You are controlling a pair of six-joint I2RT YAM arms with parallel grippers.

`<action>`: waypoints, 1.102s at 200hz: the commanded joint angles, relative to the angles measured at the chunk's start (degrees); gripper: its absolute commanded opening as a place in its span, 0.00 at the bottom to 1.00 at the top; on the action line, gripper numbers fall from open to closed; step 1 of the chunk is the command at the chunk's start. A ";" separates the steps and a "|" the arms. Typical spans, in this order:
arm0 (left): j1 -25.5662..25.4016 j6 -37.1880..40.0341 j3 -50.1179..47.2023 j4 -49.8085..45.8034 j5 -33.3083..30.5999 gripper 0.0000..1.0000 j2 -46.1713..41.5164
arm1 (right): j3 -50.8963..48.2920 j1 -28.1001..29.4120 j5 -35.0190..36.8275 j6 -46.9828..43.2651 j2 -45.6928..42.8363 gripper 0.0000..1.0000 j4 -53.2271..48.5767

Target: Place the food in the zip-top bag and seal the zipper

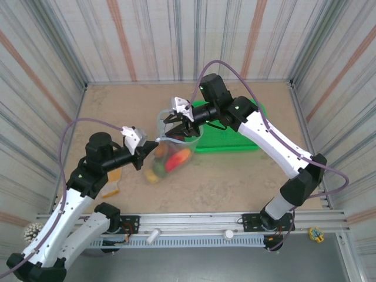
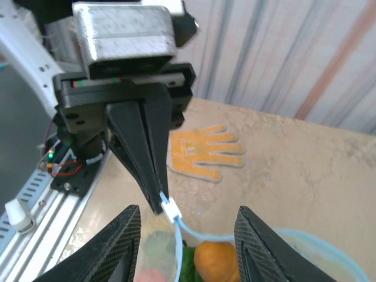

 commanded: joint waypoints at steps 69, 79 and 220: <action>-0.78 2.45 -0.91 1.48 -0.59 0.00 -1.55 | 3.76 3.20 -2.55 -10.57 7.18 0.37 -10.56; -0.80 2.36 -1.04 1.49 -0.64 0.00 -1.65 | 3.79 3.33 -2.14 -10.47 7.45 0.37 -10.26; -1.43 2.41 -1.39 1.24 0.25 0.00 -2.25 | 4.51 2.73 -2.28 -8.57 9.83 0.25 -8.50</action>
